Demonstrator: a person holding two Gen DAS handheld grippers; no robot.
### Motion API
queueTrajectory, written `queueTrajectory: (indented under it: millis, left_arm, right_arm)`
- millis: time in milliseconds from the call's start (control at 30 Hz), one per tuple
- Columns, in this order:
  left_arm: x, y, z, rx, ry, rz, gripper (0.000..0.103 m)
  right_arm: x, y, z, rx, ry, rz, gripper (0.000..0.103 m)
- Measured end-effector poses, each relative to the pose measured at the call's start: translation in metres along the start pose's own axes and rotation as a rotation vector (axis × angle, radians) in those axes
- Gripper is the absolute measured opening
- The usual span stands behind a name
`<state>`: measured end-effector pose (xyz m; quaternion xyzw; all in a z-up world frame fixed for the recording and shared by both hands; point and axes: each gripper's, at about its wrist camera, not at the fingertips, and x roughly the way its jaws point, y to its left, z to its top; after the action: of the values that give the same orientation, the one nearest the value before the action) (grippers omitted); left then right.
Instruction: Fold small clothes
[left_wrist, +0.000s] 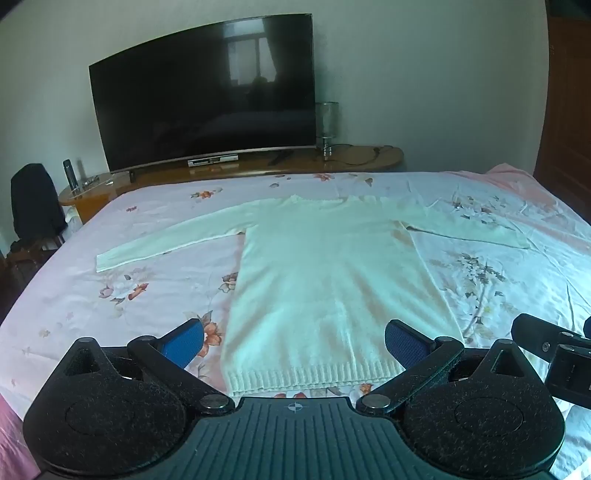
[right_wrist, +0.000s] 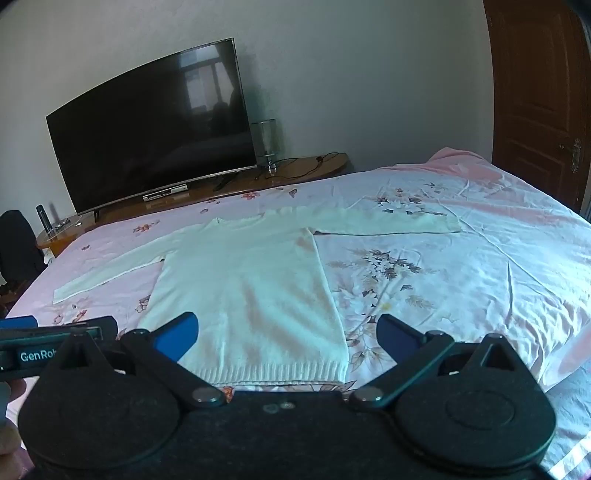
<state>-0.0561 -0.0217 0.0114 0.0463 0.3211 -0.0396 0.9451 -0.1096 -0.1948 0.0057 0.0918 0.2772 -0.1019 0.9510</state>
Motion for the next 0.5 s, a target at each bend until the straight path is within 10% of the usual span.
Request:
queueTrajectory:
  millis: [500]
  left_arm:
    - [0.005,0.005,0.0,-0.003,-0.001,0.009,0.103]
  right_arm:
    - [0.011,0.001,0.004,0.0,0.01,-0.001,0.103]
